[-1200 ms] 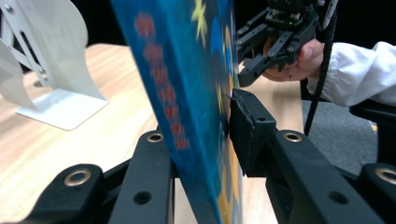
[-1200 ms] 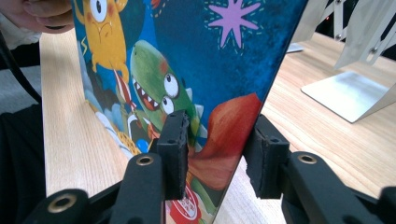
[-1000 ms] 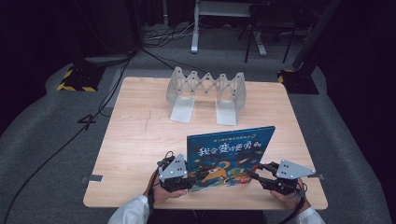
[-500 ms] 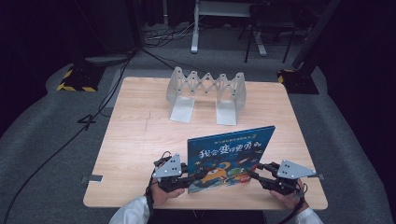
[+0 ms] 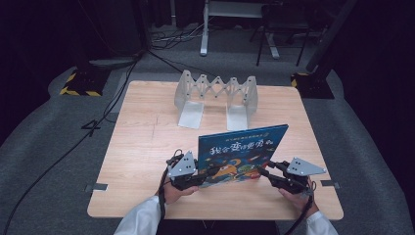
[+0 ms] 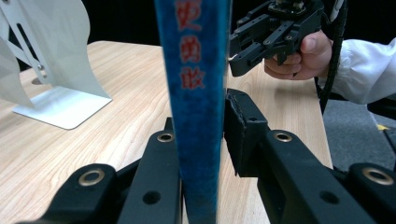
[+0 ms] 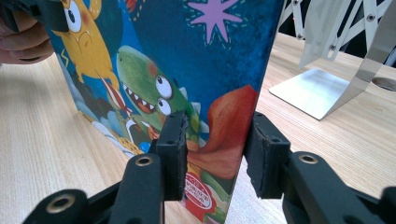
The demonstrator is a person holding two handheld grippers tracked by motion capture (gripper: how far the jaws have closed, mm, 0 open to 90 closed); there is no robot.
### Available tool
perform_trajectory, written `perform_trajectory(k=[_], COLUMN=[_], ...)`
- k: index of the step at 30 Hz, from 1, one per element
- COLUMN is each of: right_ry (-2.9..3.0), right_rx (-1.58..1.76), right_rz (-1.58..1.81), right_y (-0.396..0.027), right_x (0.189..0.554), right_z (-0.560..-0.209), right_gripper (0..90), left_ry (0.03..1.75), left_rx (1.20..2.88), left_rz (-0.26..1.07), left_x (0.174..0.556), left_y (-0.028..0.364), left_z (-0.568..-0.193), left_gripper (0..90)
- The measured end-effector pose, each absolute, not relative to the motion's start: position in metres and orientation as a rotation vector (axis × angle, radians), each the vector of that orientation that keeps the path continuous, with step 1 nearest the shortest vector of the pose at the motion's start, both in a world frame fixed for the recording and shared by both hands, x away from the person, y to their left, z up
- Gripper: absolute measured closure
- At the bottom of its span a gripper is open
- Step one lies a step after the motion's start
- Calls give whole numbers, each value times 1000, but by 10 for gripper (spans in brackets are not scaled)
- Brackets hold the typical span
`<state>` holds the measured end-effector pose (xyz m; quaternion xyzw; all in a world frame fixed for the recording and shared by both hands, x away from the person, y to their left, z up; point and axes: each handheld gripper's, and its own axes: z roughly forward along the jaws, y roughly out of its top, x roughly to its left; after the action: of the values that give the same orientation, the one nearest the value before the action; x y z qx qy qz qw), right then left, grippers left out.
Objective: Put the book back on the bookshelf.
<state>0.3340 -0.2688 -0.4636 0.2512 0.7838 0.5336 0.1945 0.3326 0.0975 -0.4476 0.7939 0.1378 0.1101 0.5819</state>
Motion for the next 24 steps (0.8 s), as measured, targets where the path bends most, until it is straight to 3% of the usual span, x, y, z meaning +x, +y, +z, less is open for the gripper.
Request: perform_trajectory(k=[14,15,16,18,21,24], right_ry=[2187,2181,2188,2230,2273,2277], right_rx=[736,749,771,763,780,861], right_rz=[1530,1526,1499,1459,1419,1381], right_y=[-269,-268,-266,-266,-275,-288], right_x=[335,334,334,333,331,333], right_z=[-465,-466,-466,-468,-471,-474], right_gripper=[596,566,455,364,296,286], left_ry=[293,288,281,280,301,315], left_rx=[1855,1862,1864,1862,1862,1862], left_rz=[237,241,259,251,278,298], left_x=[337,336,336,334,334,334], left_y=[89,87,86,85,83,84], left_z=[-454,-454,-454,-454,-454,-453], left_gripper=[782,782,794,815,826,828])
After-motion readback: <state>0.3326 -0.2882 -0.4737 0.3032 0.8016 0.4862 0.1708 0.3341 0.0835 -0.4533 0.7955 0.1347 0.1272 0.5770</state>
